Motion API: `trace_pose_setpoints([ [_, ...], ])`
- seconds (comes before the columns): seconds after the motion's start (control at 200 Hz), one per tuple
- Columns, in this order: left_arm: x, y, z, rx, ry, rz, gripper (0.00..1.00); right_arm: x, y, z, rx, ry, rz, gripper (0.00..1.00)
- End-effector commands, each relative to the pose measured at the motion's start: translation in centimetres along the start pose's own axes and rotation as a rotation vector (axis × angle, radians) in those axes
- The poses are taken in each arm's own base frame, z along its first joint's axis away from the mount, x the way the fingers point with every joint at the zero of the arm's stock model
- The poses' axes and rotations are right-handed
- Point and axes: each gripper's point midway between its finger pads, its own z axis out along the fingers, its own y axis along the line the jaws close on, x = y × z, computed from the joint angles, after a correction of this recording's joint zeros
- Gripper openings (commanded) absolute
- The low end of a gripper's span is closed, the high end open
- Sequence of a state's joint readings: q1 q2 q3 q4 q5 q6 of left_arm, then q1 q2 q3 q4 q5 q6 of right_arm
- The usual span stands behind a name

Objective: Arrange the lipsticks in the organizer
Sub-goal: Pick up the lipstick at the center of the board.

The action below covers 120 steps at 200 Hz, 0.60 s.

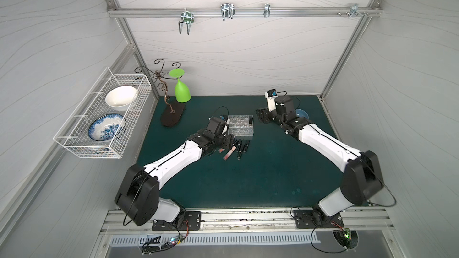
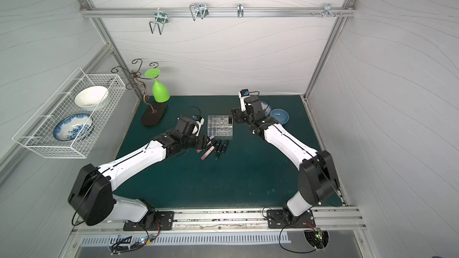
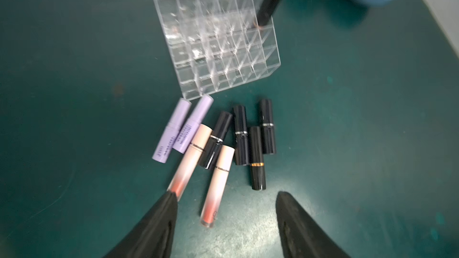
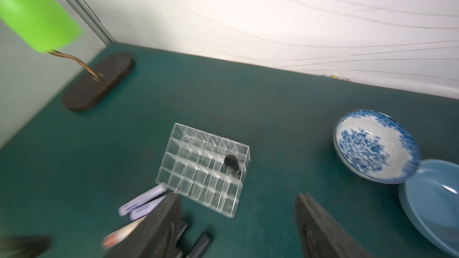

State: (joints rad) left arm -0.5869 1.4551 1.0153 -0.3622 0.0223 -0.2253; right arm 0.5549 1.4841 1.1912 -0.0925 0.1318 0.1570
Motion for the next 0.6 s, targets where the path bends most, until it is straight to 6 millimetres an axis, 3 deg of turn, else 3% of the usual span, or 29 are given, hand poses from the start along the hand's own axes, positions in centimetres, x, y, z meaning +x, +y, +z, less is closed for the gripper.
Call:
trace_pose_setpoints([
  [0.0, 1.6, -2.3, 0.6, 0.021, 0.118, 0.082, 0.64, 3.0, -1.0, -2.5, 0.039, 0.042, 0.012, 0.71],
  [0.135, 3.5, -4.5, 1.8, 0.014, 0.209, 0.126, 0.62, 4.7, -3.1, -4.5, 0.089, 0.039, 0.036, 0.62],
  [0.25, 4.7, -5.2, 2.9, -0.003, 0.266, 0.135, 0.61, 4.8, -4.1, -4.6, 0.073, 0.041, 0.094, 0.58],
  [0.595, 5.1, -5.4, 5.5, -0.050, 0.328, 0.130, 0.56, 5.1, -3.7, -4.2, 0.040, 0.056, 0.108, 0.53],
])
